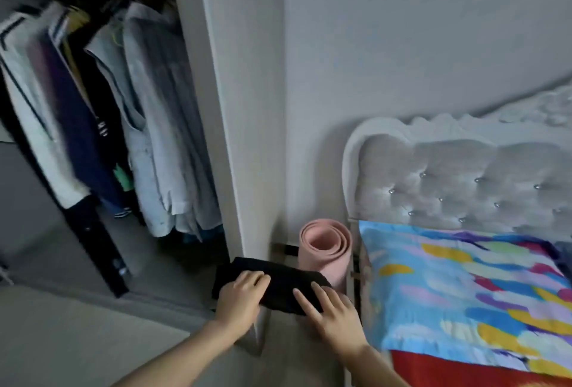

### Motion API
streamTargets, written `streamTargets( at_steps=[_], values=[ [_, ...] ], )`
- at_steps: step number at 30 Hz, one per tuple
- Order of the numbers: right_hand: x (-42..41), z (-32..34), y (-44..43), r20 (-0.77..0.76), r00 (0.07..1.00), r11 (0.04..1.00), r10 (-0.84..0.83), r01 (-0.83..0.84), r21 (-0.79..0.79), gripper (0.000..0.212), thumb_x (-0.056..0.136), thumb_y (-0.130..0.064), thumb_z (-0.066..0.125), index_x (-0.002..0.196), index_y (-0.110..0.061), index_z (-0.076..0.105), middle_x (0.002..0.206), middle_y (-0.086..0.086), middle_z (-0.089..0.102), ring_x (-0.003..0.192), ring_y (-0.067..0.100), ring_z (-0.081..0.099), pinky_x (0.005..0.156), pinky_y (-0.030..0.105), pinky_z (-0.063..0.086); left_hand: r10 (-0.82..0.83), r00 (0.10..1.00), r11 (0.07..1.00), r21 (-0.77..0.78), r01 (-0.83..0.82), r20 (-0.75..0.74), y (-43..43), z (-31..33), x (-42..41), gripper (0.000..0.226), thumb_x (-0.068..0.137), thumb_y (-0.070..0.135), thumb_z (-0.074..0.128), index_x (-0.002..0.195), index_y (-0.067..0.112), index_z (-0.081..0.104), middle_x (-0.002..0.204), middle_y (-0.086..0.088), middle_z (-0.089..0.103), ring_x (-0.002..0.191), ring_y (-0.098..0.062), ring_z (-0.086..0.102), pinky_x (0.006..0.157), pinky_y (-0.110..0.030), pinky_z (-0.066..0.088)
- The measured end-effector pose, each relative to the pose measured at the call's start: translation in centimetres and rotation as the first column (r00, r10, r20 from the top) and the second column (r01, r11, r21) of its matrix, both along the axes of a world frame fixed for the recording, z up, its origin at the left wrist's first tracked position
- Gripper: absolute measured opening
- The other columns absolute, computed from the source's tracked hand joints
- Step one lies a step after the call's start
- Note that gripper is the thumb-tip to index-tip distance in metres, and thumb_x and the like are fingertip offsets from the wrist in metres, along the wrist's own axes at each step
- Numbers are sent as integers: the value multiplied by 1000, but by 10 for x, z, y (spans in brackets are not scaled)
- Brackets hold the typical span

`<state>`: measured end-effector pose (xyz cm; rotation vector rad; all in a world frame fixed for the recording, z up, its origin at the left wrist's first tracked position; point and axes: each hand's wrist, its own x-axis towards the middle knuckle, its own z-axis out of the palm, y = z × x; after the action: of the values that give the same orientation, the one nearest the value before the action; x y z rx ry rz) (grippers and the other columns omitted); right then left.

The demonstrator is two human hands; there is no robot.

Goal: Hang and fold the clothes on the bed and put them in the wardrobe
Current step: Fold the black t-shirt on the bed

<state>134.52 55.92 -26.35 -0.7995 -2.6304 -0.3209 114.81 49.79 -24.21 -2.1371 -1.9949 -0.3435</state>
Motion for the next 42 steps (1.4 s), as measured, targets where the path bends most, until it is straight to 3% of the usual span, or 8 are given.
streamTargets(
  at_steps=[10,15,21,27,32,35,38,42],
  values=[
    [-160,-6,-25,-63,977,975,201,-194,104,51,64,-14,42,101,-26,75,85,6,73,62,18,67,50,16,47,254,966,965,-79,-249,49,-61,-6,-147,68,8,13,91,73,22,75,73,11,70,63,-8,67,35,-15,44],
    [-256,-31,-57,36,985,983,167,-164,-84,63,39,-23,78,101,-22,75,86,1,72,65,14,68,51,14,48,384,913,905,-253,-342,138,-84,-38,-249,48,80,6,58,124,24,56,120,9,61,113,-13,53,82,-27,48],
    [-335,-32,-90,90,992,966,89,-64,-250,75,31,-22,90,104,-19,74,87,0,72,65,14,67,50,16,50,431,872,878,-329,-348,231,-95,-57,-333,40,79,8,57,114,28,59,108,8,65,101,-14,58,74,-28,46],
    [-377,-50,-85,234,970,939,73,12,-344,83,42,-59,85,113,-19,70,100,6,71,76,17,70,56,21,55,432,853,880,-343,-329,292,-77,-76,-376,39,80,9,55,114,27,60,108,7,66,100,-15,60,74,-27,46],
    [-411,-71,-54,244,969,945,35,47,-324,89,25,-21,91,112,-22,70,88,-1,72,67,14,68,50,16,50,431,858,868,-388,-310,279,-51,-90,-411,42,81,7,53,118,27,59,110,7,66,102,-14,59,75,-24,45],
    [-440,-85,-18,169,983,933,74,-9,-360,68,37,-22,85,104,-20,74,83,-8,72,64,11,67,48,13,48,374,905,869,-417,-266,203,-29,-108,-444,42,82,9,52,120,27,57,117,8,62,109,-13,55,80,-28,47],
    [-470,-102,17,171,976,922,136,-61,-383,34,55,-26,69,87,-20,77,82,-11,73,66,9,68,50,13,48,184,981,918,-367,-152,55,-11,-116,-474,45,63,17,76,107,22,65,101,5,66,94,-14,62,60,-22,50],
    [-503,-145,47,174,976,905,129,-44,-424,58,22,-17,88,79,-20,77,80,-11,72,62,9,67,47,13,47,8,993,910,-410,-55,-116,10,-149,-511,64,9,12,85,72,15,74,64,2,66,51,-14,62,29,-16,37]
  ],
)
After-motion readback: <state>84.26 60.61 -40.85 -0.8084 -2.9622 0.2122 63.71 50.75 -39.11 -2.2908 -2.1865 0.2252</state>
